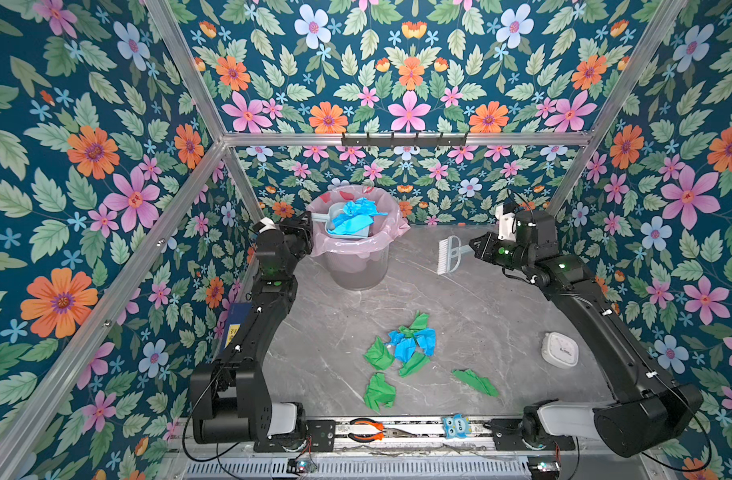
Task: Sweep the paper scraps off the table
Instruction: 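Carry the dustpan with the left gripper up over the pink-bagged bin, then tip the dustpan with the left gripper to pour scraps into the bin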
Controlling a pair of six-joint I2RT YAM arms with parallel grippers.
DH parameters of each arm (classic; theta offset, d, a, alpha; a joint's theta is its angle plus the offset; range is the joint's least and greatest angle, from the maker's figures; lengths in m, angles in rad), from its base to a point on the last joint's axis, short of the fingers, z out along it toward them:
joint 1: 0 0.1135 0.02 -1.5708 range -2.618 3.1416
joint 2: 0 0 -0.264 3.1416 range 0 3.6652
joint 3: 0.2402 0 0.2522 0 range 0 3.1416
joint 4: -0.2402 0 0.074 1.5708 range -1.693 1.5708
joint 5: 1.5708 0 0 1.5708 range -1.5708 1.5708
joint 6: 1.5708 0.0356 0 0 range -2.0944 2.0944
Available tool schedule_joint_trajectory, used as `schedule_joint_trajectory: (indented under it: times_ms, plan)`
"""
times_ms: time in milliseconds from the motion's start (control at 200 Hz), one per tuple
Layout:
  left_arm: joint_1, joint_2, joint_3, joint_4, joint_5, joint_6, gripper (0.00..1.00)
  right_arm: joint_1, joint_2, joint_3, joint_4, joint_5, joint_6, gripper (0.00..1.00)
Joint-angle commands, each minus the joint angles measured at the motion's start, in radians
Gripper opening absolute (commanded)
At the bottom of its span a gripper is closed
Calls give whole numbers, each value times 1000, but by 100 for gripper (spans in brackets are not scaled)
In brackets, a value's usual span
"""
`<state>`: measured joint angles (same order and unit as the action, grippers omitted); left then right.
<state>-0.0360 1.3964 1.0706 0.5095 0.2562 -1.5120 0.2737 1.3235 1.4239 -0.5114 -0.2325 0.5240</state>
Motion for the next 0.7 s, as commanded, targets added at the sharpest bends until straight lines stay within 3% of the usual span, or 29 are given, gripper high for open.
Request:
schedule_joint_trajectory:
  times_ms: [0,105,325,495,700]
  plan:
    - [1,47,131,-72,-34,137,0,-1,9,8,13,-8,-1,0]
    - [-8,93,263,-239,-96,281,0,-2,11,5,16,-1,-5,0]
    - [-23,134,371,-407,-214,506,0,-11,9,-8,24,1,-13,0]
    - [-46,210,496,-471,-210,599,0,-12,14,-10,28,1,-15,0]
    - [-124,326,689,-600,-289,745,0,-12,10,-13,27,7,-20,0]
